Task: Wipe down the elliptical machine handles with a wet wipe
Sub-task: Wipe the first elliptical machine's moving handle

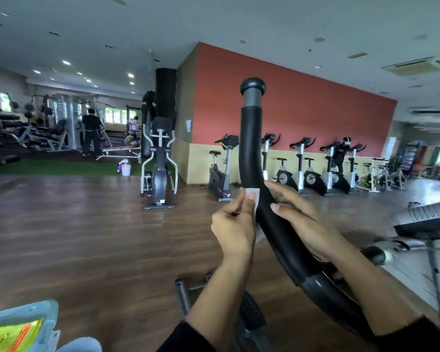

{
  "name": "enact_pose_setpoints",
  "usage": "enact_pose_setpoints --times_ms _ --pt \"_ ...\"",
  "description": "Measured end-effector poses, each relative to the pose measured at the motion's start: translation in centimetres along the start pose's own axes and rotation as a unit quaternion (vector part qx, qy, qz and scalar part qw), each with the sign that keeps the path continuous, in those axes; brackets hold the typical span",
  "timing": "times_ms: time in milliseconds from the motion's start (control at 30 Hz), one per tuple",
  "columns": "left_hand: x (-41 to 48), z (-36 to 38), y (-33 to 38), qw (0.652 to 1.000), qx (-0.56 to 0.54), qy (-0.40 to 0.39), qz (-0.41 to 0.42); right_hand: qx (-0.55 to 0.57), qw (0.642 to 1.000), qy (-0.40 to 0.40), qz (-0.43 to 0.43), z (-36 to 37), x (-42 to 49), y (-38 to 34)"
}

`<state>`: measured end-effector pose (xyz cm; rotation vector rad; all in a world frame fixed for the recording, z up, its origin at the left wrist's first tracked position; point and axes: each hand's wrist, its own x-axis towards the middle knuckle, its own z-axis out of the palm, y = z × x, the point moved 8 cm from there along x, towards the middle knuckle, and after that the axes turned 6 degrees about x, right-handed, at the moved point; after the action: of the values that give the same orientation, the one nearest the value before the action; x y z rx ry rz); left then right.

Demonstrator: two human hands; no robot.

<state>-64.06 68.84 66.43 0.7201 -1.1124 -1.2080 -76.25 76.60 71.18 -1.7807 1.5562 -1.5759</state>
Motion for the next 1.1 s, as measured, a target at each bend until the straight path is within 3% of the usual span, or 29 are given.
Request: enact_pose_setpoints --times_ms 433,800,1100 --pt "4.2 1.5 2.0 0.998 -0.019 -0.031 0.055 -0.083 0.994 0.064 0.013 -0.3 1.7 -2.3" --pt "7.4 2.9 3.0 0.987 -0.137 -0.061 0.049 -0.091 0.989 0.119 -0.010 0.1 6.3 -4.1" --pt "9.2 4.3 3.7 0.974 -0.133 -0.153 0.099 -0.105 0.980 0.161 -0.041 0.3 7.9 -4.6"
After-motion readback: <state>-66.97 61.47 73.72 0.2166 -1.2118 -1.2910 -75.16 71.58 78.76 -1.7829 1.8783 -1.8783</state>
